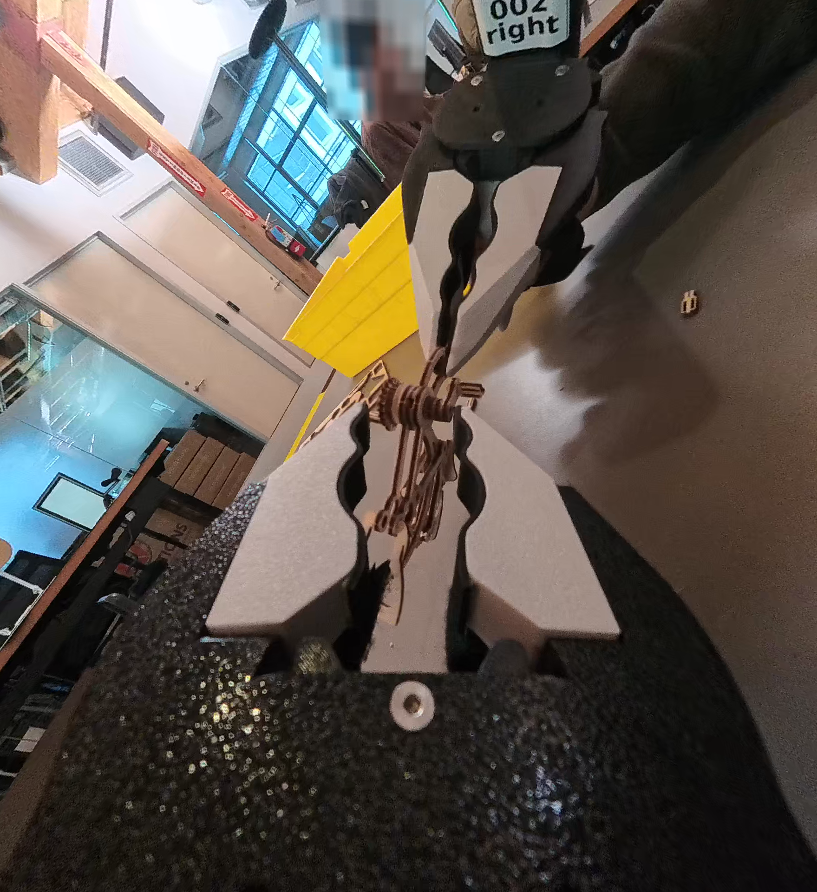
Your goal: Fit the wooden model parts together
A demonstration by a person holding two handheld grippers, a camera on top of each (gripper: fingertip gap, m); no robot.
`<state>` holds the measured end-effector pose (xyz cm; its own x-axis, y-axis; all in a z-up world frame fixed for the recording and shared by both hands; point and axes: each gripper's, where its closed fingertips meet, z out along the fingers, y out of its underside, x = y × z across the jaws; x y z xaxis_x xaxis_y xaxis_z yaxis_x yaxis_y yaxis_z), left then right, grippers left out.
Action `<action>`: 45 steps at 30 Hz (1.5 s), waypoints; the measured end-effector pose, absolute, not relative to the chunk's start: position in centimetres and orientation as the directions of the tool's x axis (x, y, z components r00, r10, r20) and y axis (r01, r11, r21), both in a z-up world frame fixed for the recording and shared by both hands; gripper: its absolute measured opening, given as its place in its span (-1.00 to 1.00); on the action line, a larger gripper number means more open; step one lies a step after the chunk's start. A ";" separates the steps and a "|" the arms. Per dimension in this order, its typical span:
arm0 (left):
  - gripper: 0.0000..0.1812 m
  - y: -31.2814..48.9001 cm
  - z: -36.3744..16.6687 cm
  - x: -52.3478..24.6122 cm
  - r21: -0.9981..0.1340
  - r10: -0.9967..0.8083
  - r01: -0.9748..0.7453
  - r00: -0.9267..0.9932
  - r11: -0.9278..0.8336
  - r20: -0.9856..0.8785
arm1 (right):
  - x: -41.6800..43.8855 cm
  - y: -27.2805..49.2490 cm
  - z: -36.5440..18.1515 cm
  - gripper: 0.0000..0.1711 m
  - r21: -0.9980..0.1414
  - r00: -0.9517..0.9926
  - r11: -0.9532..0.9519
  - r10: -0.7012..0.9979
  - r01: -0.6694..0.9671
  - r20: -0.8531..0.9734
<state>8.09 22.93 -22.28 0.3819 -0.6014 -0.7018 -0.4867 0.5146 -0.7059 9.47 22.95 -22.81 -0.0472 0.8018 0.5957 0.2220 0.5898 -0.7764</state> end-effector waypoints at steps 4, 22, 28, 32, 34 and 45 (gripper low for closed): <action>-0.68 22.8 -22.5 8.2 -0.696 -0.603 -0.494 0.364 0.520 -0.709 | 9.5 22.9 -23.0 -1.00 -0.775 -0.063 0.590 0.803 0.227 0.593; -0.70 22.9 -22.5 8.2 -0.711 -0.635 -0.523 0.360 0.470 -0.684 | 9.5 22.9 -23.1 -1.00 -0.787 -0.063 0.575 0.814 0.224 0.577; -0.70 23.0 -22.6 8.1 -0.705 -0.635 -0.536 0.354 0.465 -0.687 | 9.5 23.0 -23.2 -1.00 -0.784 -0.060 0.577 0.812 0.231 0.580; -0.70 23.1 -22.5 8.2 -0.716 -0.644 -0.523 0.356 0.462 -0.677 | 9.4 23.4 -21.9 -0.92 -0.765 0.016 0.609 0.780 0.209 0.626; -0.70 22.9 -22.9 8.5 -0.711 -0.647 -0.527 0.345 0.466 -0.680 | 9.3 23.1 -21.3 -0.79 -0.764 0.028 0.616 0.775 0.192 0.632; -0.70 22.2 -23.3 9.3 -0.697 -0.659 -0.525 0.303 0.488 -0.689 | 9.0 22.4 -22.9 -0.81 -0.746 -0.067 0.624 0.776 0.232 0.628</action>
<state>9.25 22.24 -23.32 0.3027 -0.6585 -0.6890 -0.5248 0.4883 -0.6972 9.03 22.42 -22.86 -0.0668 0.7756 0.6277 0.2322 0.6239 -0.7462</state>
